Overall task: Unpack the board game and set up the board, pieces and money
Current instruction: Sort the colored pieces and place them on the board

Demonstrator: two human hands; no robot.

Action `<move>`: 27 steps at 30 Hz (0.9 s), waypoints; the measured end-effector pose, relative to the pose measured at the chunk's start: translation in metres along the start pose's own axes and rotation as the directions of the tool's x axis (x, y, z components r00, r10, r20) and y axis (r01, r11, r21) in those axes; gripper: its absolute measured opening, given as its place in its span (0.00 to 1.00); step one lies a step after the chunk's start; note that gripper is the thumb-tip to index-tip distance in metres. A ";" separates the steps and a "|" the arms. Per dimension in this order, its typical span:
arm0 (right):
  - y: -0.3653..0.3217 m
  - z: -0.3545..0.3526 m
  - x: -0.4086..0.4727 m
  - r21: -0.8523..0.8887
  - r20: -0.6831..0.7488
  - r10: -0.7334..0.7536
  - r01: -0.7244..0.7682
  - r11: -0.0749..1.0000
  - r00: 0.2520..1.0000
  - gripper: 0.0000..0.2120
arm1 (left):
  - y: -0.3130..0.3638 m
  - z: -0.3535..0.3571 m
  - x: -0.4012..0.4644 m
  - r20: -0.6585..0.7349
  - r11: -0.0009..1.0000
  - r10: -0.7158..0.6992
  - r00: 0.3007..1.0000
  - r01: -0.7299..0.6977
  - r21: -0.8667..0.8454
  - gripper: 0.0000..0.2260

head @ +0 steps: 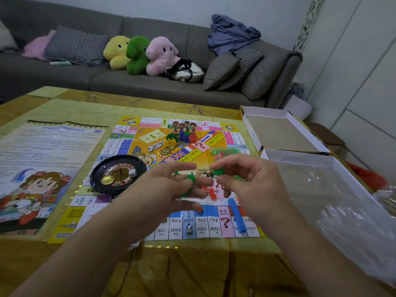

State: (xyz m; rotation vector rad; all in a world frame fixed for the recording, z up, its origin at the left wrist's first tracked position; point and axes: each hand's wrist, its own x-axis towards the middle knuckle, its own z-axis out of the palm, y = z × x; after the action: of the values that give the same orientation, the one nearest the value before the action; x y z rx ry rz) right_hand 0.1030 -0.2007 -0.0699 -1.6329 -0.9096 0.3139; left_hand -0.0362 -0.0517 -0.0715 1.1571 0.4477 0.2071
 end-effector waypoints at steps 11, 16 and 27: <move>0.004 0.009 -0.002 0.164 0.003 0.045 -0.045 0.985 0.999 0.10 | -0.003 0.003 0.000 0.013 0.997 0.048 0.999 -0.048 0.068 0.11; 0.008 0.008 -0.002 0.306 0.032 0.074 -0.080 0.949 0.997 0.10 | -0.006 0.007 -0.002 -0.015 1.000 0.007 1.000 -0.007 0.029 0.11; 0.005 0.006 -0.003 0.355 0.087 0.001 -0.032 0.934 0.996 0.10 | -0.001 0.002 -0.002 0.027 0.998 -0.054 0.998 0.055 -0.006 0.10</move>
State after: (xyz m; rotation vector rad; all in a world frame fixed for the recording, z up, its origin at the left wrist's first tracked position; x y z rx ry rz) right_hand 0.0990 -0.1986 -0.0769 -1.2998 -0.8472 0.5328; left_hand -0.0372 -0.0550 -0.0712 1.1387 0.4537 0.1452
